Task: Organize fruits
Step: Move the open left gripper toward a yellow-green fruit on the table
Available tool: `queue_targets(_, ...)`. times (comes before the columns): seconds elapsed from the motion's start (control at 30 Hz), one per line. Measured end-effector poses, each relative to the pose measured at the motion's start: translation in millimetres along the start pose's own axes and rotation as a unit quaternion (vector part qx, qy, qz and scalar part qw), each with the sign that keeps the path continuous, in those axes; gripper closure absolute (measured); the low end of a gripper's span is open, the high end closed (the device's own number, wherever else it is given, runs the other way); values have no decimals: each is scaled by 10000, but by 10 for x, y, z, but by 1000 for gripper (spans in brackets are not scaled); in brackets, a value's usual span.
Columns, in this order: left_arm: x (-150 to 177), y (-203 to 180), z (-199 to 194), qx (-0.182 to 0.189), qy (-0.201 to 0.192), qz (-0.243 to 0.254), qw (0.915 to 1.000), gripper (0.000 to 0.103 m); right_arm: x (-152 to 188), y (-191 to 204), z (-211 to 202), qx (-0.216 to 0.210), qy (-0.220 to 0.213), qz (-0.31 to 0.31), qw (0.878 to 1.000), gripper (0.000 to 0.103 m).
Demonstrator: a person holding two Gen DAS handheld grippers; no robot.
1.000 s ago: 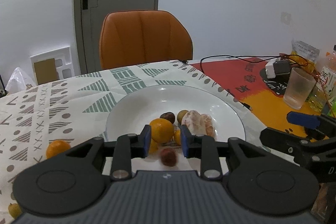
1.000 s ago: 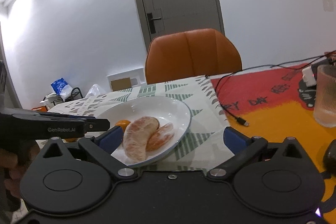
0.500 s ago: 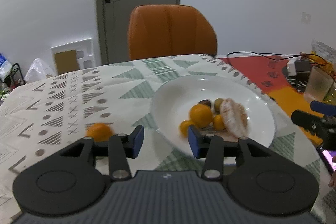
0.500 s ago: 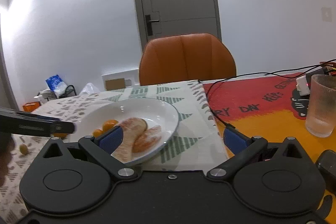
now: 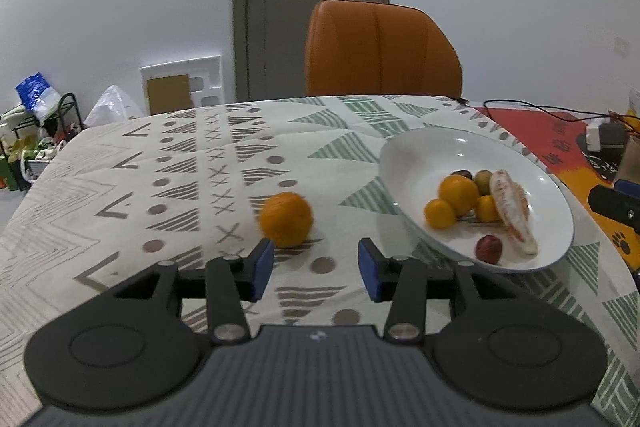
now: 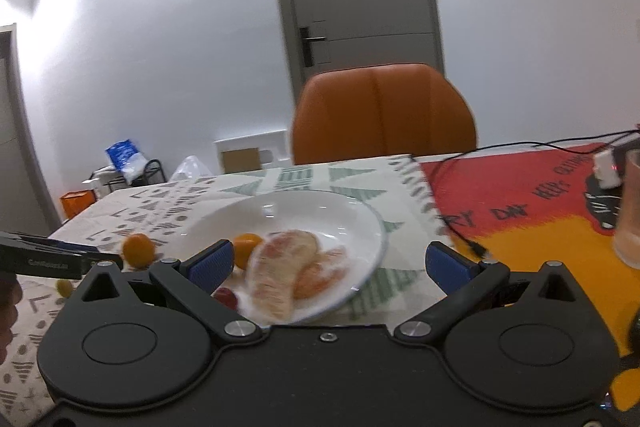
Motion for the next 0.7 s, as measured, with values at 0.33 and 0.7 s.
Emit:
queue_targets(0.33, 111, 339, -154, -265, 10, -250, 9993, 51, -17, 384, 47, -340, 100, -89, 9993, 0)
queue_targets(0.7, 253, 564, -282, -462, 40, -405, 9981, 49, -28, 662, 32, -623, 132, -162, 9978, 0)
Point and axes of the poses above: each gripper's, at about its wrist camera, not at the fingertips, and z roughly the way its jaws point, y to its left, x to its underside, the point moved 10 cm from there along z, roughly the way its jaws point, and after that the axes turned 5 degrees about z, right-handed, at the moved point
